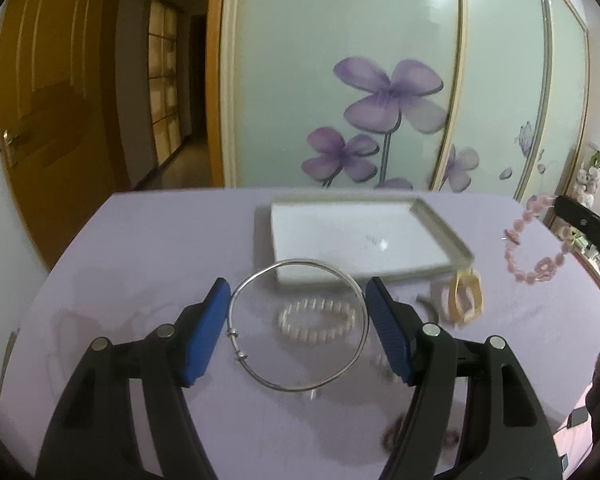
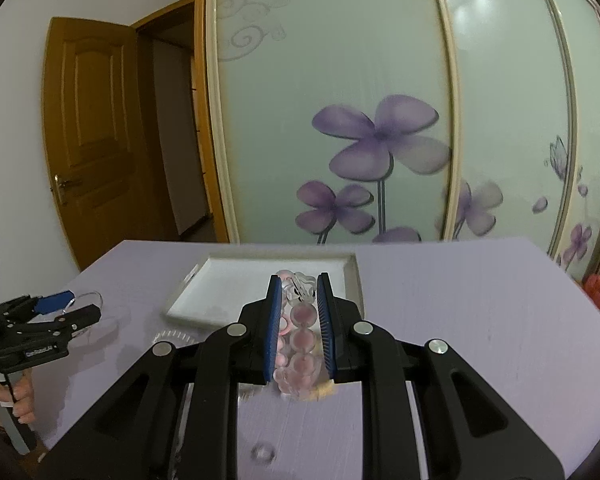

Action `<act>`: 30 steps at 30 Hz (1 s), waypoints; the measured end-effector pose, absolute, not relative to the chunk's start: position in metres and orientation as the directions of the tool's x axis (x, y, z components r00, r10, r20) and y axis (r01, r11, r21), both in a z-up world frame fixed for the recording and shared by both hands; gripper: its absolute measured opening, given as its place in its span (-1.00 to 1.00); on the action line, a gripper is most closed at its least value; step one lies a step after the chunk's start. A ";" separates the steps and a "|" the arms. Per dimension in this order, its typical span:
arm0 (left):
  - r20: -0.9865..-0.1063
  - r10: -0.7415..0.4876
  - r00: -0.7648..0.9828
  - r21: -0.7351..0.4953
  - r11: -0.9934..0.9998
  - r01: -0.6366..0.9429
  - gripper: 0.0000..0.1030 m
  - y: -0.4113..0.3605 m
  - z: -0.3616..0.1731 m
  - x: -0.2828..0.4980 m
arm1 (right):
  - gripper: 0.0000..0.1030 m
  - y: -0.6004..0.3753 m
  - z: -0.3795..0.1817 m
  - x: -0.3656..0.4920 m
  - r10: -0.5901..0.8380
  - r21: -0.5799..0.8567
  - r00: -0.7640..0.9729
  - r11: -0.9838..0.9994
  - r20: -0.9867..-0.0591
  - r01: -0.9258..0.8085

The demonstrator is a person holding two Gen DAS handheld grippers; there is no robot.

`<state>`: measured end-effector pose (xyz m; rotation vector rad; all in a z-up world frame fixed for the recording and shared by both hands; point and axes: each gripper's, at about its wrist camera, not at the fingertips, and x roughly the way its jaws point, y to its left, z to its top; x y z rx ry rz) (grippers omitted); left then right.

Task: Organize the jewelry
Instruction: 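Carry both bracelets into the grey tray and open both grippers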

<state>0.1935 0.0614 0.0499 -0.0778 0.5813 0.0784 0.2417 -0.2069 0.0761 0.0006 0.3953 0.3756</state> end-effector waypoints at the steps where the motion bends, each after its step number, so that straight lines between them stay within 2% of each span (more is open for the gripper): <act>1: -0.546 0.050 0.836 -0.051 0.994 -0.093 0.34 0.062 0.053 0.203 | -0.64 -0.204 0.078 0.251 0.358 0.069 0.853 0.931 -0.379 -0.359; 7: -0.536 0.010 0.844 -0.085 0.994 -0.066 0.34 0.065 0.055 0.267 | -0.64 -0.185 0.072 0.323 0.387 0.084 0.813 0.916 -0.434 -0.391; 16: -0.597 0.014 0.802 -0.082 0.994 -0.078 0.34 0.064 0.022 0.356 | -0.63 -0.151 0.026 0.416 0.442 0.151 0.712 0.887 -0.546 -0.436; 25: -0.627 0.019 0.779 -0.075 0.994 -0.084 0.34 0.068 0.000 0.394 | -0.62 -0.142 0.004 0.446 0.425 0.143 0.683 0.891 -0.594 -0.430; 27: -0.630 0.017 0.776 -0.076 0.994 -0.084 0.35 0.068 -0.002 0.395 | -0.41 -0.143 0.006 0.445 0.431 0.153 0.679 0.889 -0.594 -0.431; 28: -0.632 0.015 0.775 -0.078 0.994 -0.082 0.34 0.068 -0.002 0.397 | -0.03 -0.144 0.007 0.445 0.434 0.159 0.680 0.889 -0.592 -0.429; 29: -0.633 0.012 0.774 -0.080 0.994 -0.081 0.34 0.069 -0.003 0.397 | 0.10 -0.147 0.008 0.442 0.437 0.163 0.686 0.889 -0.582 -0.427; 30: -0.635 0.008 0.773 -0.083 0.993 -0.079 0.34 0.069 -0.003 0.398 | 0.10 -0.148 0.009 0.441 0.435 0.157 0.690 0.889 -0.579 -0.429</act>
